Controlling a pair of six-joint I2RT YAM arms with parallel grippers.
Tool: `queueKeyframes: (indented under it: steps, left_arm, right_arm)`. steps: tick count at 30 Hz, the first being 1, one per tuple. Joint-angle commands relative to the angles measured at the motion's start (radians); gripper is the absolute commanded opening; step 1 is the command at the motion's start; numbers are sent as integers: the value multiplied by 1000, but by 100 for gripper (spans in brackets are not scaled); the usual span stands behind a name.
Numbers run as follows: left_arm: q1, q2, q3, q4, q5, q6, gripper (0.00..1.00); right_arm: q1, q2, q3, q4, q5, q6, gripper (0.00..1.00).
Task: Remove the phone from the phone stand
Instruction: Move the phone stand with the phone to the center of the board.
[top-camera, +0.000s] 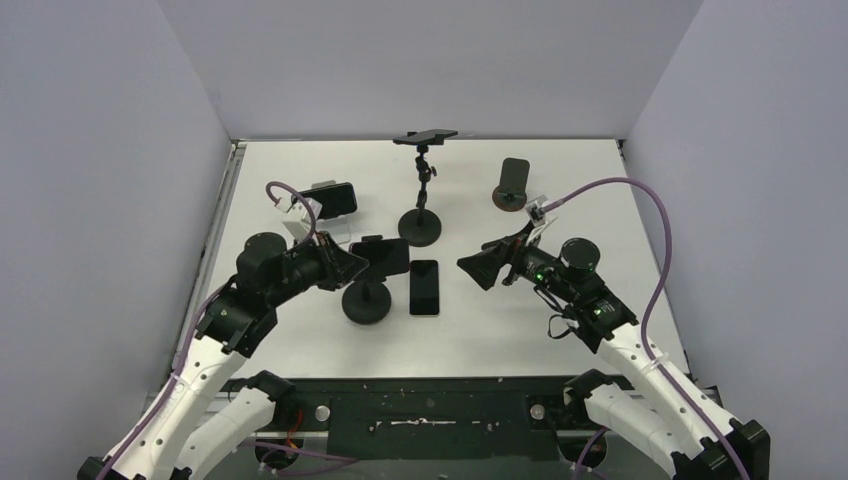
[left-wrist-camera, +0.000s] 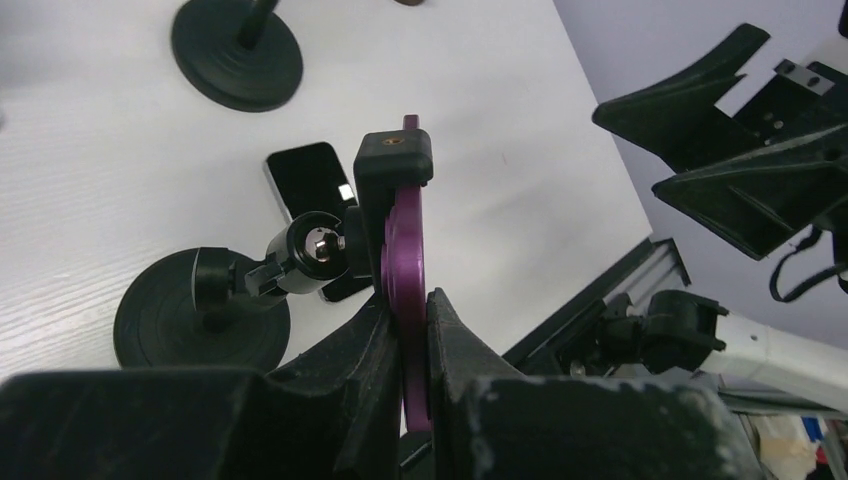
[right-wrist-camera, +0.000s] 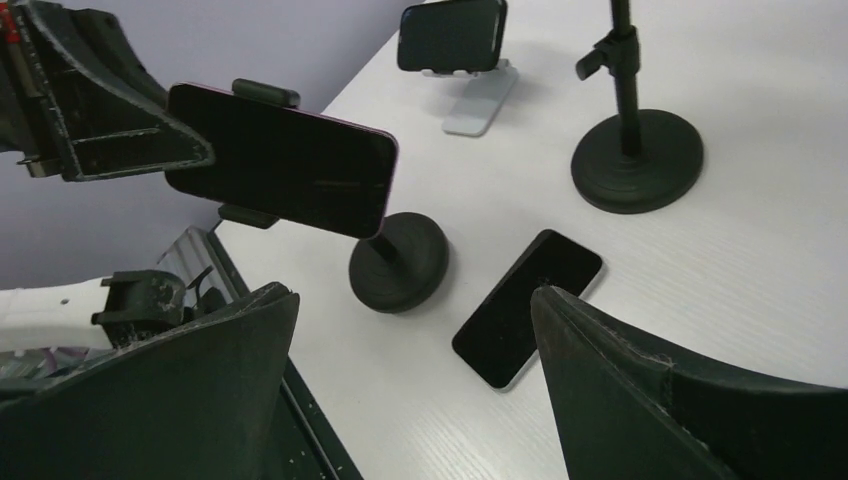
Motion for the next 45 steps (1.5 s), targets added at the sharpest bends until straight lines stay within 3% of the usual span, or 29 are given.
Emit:
queueKeyframes:
  steps: [1,7,15,24,30,35,45]
  left_arm:
    - [-6,-13,17,271,183,-1,0]
    - [-6,-17,7,251,203,14,0]
    - [-4,-36,-62,265,224,-5,0]
    - [-3,-63,-116,285,236,-41,0]
    - [-1,-65,-111,270,221,-55,0]
    - [-2,-69,-94,235,181,-44,29]
    - [-2,-74,-86,237,153,-59,54]
  right_arm:
    - [13,26,-20,150,-148,27,90]
    - [32,116,-55,305,-172,104,90]
    - [134,242,-52,461,-88,142,88]
    - [142,401,-112,736,-69,271,86]
    - [143,450,-89,769,-70,286,86]
    - [143,451,-73,736,-71,280,86]
    - [143,426,-61,675,-64,264,87]
